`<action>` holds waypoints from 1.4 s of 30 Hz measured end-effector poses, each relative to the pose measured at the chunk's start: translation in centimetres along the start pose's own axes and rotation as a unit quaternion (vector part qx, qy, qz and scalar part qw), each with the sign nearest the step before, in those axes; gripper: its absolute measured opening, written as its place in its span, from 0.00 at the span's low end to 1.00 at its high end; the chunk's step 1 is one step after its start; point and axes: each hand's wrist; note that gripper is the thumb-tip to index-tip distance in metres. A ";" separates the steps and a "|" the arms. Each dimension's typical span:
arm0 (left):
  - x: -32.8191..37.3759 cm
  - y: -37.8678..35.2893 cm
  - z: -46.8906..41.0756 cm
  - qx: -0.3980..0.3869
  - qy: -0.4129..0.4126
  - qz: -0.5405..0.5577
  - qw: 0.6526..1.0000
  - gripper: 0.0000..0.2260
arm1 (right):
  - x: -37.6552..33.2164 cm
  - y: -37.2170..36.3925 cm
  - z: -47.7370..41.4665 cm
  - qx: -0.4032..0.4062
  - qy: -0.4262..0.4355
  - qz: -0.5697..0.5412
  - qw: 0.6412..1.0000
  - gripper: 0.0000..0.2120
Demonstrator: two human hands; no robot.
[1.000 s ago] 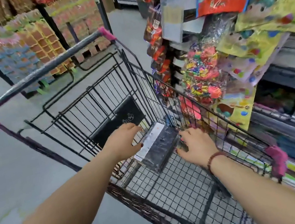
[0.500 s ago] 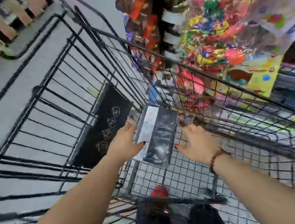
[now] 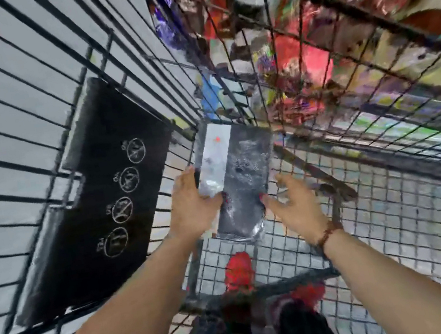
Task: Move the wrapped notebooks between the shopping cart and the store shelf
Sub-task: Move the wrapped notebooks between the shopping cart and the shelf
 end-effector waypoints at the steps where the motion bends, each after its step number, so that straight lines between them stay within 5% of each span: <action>1: -0.3 -0.3 -0.3 0.013 0.010 0.002 1.000 0.24 | 0.1 -0.4 -0.6 0.008 -0.011 -0.025 1.000 0.24; 9: -1.4 -2.3 -1.6 0.081 0.034 0.067 0.994 0.14 | 0.6 -2.8 -3.5 0.042 -0.055 -0.234 0.970 0.10; 16: 1.3 -3.3 0.2 0.034 0.010 0.128 0.991 0.20 | 1.6 -3.0 -3.2 0.090 -0.156 -0.349 0.920 0.08; 23: 1.6 -3.5 0.3 0.022 -0.052 0.112 0.992 0.19 | 4.3 -1.7 -2.3 0.088 -0.231 -0.378 0.892 0.26; 27: -0.1 -2.8 -0.7 0.087 0.081 0.137 0.983 0.19 | 5.3 -1.0 -2.4 0.108 -0.206 -0.404 0.885 0.23; 33: -0.7 -2.7 -0.1 0.082 0.138 0.140 0.977 0.22 | 7.4 1.1 -1.8 0.190 -0.197 -0.373 0.887 0.11; 38: -0.9 -2.9 -0.6 0.081 0.136 0.134 0.978 0.08 | 9.5 2.3 -1.6 0.250 -0.187 -0.343 0.886 0.14; 42: -1.4 -3.4 -0.4 0.031 0.154 0.110 0.981 0.19 | 9.8 1.8 -1.7 0.257 -0.163 -0.295 0.906 0.16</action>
Point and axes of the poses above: each hand's wrist, its own z-axis away from the middle knuckle, its own y-axis out of the back of the hand, x = y × z, and after that the axes turned 6 degrees about x, right-handed
